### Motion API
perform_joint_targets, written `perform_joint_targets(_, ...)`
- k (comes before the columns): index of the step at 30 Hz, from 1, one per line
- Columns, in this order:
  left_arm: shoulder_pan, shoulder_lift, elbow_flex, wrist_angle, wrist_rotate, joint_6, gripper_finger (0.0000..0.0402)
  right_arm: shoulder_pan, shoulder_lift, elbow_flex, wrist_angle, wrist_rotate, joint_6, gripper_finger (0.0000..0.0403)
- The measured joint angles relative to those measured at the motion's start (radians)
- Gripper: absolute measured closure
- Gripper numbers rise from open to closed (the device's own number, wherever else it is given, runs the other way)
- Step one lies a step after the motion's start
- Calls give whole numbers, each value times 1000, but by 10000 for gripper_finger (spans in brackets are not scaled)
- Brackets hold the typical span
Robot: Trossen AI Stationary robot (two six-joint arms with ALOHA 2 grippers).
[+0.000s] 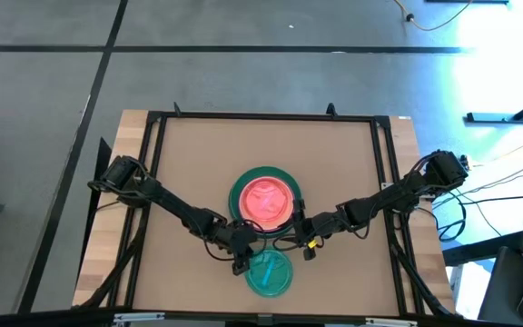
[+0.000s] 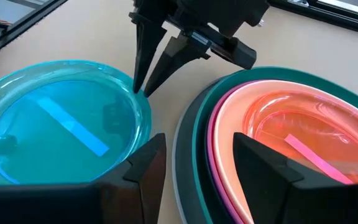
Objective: Stack plastic plates
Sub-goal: Stack the blue plate on top of the light pink plate
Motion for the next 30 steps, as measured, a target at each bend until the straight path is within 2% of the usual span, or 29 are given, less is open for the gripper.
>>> perform_joint_targets(5, -1, 0, 0, 6, -39, 25, 397, 0, 0, 0, 0, 0, 0, 226)
perform_joint_targets(13, -2, -2, -1, 11, -47, 46, 400, 0, 0, 0, 0, 3, 0, 226)
perform_joint_targets(16, -6, -8, -1, 14, -57, 55, 401, 1, -10, -1, -3, 37, 0, 226)
perform_joint_targets(25, -14, -91, -1, -5, -125, 152, 401, 1, -141, 0, -117, 71, 8, 226)
perform_joint_targets(30, -14, -170, -1, -8, -212, 235, 401, 1, -214, 0, -208, 110, 26, 226)
